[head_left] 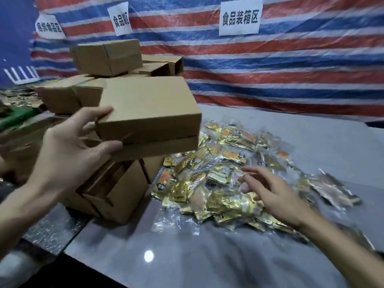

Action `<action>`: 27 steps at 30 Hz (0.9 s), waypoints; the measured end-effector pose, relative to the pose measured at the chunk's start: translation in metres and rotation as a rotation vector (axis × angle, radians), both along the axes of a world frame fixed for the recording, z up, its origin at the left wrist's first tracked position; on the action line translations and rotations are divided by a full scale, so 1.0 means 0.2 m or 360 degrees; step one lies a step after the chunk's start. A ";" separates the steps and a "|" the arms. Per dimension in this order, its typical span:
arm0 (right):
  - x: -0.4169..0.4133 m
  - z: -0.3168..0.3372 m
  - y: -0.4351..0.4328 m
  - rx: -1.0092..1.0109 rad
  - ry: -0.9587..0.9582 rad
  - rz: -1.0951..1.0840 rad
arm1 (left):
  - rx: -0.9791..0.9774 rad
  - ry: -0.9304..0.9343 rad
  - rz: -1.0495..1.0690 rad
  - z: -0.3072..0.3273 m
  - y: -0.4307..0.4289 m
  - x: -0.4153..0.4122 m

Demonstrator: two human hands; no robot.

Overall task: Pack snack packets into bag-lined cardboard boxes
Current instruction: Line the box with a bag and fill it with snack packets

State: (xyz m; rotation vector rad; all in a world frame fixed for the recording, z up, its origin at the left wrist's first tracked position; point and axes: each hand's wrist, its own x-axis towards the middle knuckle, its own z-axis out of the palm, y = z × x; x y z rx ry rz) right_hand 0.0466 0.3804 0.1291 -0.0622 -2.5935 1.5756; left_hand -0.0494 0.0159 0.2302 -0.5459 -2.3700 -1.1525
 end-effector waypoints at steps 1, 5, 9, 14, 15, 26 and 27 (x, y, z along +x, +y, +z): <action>0.01 0.00 0.01 -0.0113 -0.0043 -0.0025 | 0.0008 -0.0060 -0.0124 -0.06 0.09 0.05; 0.05 -0.04 0.09 -0.0669 -0.0289 -0.0117 | -0.0015 -0.0146 -0.0508 -0.33 0.40 0.20; 0.13 -0.16 0.21 -0.0900 -0.0305 -0.0296 | -0.0242 0.0096 -0.0775 -0.59 0.59 0.26; 0.30 -0.34 0.34 -0.0785 -0.0177 -0.0255 | 0.0322 -0.0866 -0.0942 -0.79 0.68 0.26; 0.34 -0.36 0.35 -0.0678 -0.0174 -0.0206 | 0.0465 -0.1088 -0.0903 -0.82 0.70 0.25; 0.42 -0.54 0.32 -0.0402 -0.0862 -0.0038 | 0.0185 -0.1400 -0.0818 -1.03 0.85 0.27; 0.41 -0.56 0.31 -0.0466 -0.0849 -0.0141 | 0.0197 -0.1394 -0.0797 -1.04 0.87 0.28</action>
